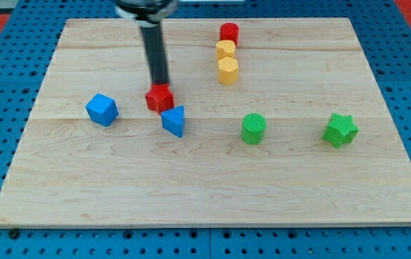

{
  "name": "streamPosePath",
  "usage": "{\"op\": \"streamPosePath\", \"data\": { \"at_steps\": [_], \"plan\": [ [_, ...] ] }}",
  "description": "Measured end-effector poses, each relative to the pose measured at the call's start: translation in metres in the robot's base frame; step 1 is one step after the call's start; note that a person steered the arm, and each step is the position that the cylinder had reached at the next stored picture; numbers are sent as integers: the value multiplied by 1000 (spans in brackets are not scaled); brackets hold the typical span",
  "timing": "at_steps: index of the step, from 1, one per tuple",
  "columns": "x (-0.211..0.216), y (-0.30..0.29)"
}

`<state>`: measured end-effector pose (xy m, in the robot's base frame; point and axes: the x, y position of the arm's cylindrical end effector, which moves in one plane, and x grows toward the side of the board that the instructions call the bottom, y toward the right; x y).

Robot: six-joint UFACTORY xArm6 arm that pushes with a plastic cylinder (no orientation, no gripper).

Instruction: Slide the red star and yellow hexagon diagonal to each other

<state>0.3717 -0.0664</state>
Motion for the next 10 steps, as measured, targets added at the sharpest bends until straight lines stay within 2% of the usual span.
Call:
{"op": "streamPosePath", "data": {
  "at_steps": [1,2,4,6,9,10],
  "plan": [
    [2,-101],
    [28,-130],
    [31,-3],
    [31,41],
    [31,78],
    [-18,71]
  ]
}}
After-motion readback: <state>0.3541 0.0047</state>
